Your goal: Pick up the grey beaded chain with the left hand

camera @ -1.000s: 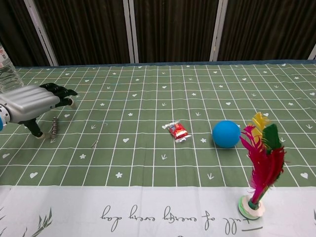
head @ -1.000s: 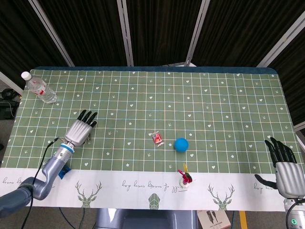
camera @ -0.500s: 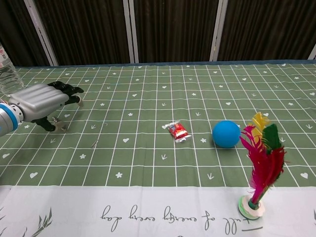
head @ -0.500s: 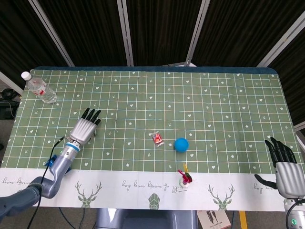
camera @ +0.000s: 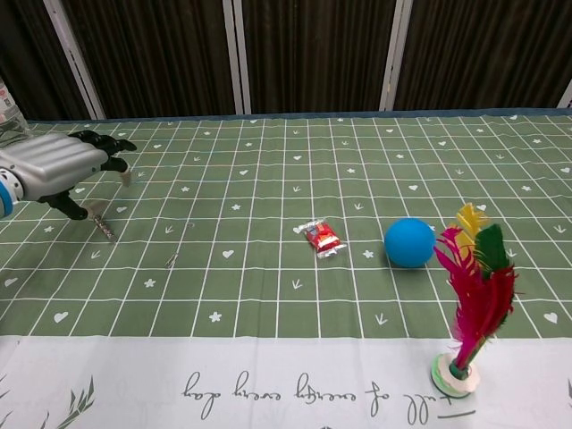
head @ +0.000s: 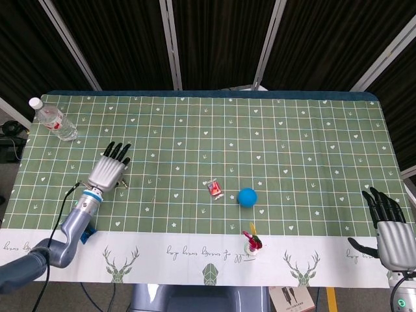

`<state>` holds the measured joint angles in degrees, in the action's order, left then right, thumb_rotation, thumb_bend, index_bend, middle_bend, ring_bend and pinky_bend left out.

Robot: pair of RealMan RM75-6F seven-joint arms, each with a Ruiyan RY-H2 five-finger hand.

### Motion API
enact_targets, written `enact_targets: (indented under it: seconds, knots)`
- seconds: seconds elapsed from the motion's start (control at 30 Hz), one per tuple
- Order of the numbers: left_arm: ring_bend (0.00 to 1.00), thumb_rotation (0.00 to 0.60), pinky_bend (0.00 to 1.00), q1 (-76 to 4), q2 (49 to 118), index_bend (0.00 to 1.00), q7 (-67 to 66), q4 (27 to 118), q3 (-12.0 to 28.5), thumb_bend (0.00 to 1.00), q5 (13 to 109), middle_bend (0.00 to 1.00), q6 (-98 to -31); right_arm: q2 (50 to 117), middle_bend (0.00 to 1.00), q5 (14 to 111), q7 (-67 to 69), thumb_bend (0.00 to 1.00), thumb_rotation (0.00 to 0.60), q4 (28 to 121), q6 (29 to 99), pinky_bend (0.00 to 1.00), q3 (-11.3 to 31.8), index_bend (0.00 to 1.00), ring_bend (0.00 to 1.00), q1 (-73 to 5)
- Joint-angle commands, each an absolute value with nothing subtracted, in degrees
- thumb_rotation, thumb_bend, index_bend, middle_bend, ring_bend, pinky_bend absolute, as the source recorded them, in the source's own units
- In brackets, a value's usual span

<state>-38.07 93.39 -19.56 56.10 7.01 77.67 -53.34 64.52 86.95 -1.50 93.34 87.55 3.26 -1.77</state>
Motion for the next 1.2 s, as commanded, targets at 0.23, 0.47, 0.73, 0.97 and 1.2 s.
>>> enact_targets:
  seconds: [0.23,0.47,0.73,0.97,1.2]
  knots:
    - [0.0,0.6,0.0,-39.9,89.0,0.45,-15.5,54.4,4.3,0.13,80.1,0.0,-48.4,64.6,0.0,86.7,-1.8,0.01,0.6,93.3,87.3,0.09,3.3,0.07,0.0,-1.8]
    - [0.0,0.6,0.0,-40.5,91.2,0.45,-13.4,49.3,2.9,0.13,81.7,0.0,-48.0,64.6,0.0,86.2,-2.0,0.01,0.6,93.4,87.2,0.09,3.5,0.07,0.0,-1.8]
    - [0.0,0.6,0.0,-41.4,94.0,0.47,-11.1,44.7,2.5,0.15,82.2,0.0,-46.9,64.6,0.0,85.8,-2.0,0.01,0.6,93.6,86.9,0.09,3.6,0.07,0.0,-1.9]
    - [0.0,0.6,0.0,-42.3,95.6,0.49,-9.5,42.2,2.8,0.23,82.1,0.0,-46.2,64.5,0.0,85.4,-1.8,0.01,0.6,93.8,86.6,0.09,3.7,0.07,0.0,-1.9]
    - [0.0,0.6,0.0,-42.9,96.1,0.48,-9.0,41.3,2.9,0.24,81.9,0.0,-45.4,64.5,0.0,85.4,-1.6,0.01,0.6,93.8,86.5,0.09,3.7,0.07,0.0,-1.9]
